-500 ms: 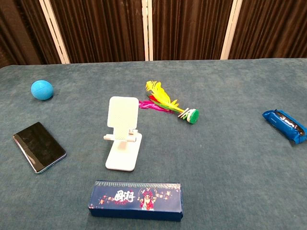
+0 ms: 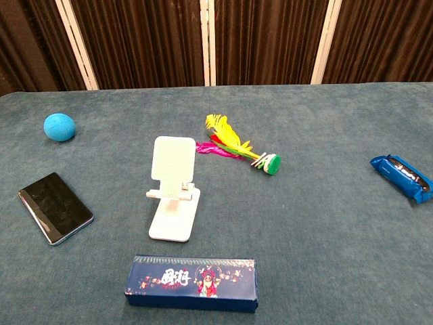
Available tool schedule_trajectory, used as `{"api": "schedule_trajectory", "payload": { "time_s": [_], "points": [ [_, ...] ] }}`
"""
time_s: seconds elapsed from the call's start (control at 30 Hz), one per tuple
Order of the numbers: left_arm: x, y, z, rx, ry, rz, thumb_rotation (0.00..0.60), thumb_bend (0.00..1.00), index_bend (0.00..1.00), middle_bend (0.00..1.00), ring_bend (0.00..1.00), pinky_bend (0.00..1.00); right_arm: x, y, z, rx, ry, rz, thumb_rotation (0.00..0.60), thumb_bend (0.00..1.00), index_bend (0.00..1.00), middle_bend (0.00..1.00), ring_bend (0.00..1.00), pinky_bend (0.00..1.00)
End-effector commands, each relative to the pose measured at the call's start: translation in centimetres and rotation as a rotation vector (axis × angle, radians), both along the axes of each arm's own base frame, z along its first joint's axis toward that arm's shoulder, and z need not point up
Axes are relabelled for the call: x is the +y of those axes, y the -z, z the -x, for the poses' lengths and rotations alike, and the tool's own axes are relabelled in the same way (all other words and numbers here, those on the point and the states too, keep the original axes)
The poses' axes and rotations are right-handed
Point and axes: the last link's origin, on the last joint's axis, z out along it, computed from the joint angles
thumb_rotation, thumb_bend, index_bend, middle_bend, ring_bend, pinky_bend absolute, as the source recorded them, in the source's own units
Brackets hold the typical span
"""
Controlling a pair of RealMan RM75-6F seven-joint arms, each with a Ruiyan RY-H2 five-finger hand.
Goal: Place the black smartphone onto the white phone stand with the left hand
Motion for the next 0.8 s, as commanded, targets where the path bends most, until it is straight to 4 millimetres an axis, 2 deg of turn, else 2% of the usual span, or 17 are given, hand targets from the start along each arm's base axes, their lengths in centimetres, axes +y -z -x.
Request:
{"api": "schedule_trajectory", "payload": {
  "time_s": [0.03,0.2,0.3,0.5,0.6,0.8],
  "points": [
    [3.1,1.7,0.8,0.08,0.025,0.086,0.6,0.0,0.0,0.0,0.0,0.0,-0.2,-0.1,0.2,-0.002,0.006,0.003,0.6,0.0,0.0,0.0,0.0,0.0],
    [7.5,4.0,1.3,0.171,0.127,0.202,0.6,0.0,0.01,0.0,0.01,0.01,-0.6,0.2,0.5,0.013,0.028,-0.005,0.6,0.0,0.0,0.0,0.0,0.0],
    [9.3,5.3,1.4,0.228,0.194,0.237,0.6,0.0,0.08,0.04,0.07,0.08,-0.9,0.4,0.7,0.021,0.042,-0.008,0.6,0.0,0.0,0.0,0.0,0.0],
    [11.6,7.8,2.2,0.28,0.256,0.301,0.6,0.0,0.19,0.12,0.16,0.18,-1.2,0.7,1.0,0.037,0.067,-0.008,0.6,0.0,0.0,0.0,0.0,0.0],
    [12.2,8.6,2.7,0.277,0.262,0.322,0.6,0.0,0.2,0.13,0.18,0.21,-1.3,0.7,1.1,0.038,0.077,-0.005,0.6,0.0,0.0,0.0,0.0,0.0],
    [12.9,9.8,2.8,0.294,0.299,0.352,0.6,0.0,0.21,0.13,0.18,0.22,-1.4,0.8,1.3,0.044,0.086,-0.007,0.6,0.0,0.0,0.0,0.0,0.0]
  ]
}}
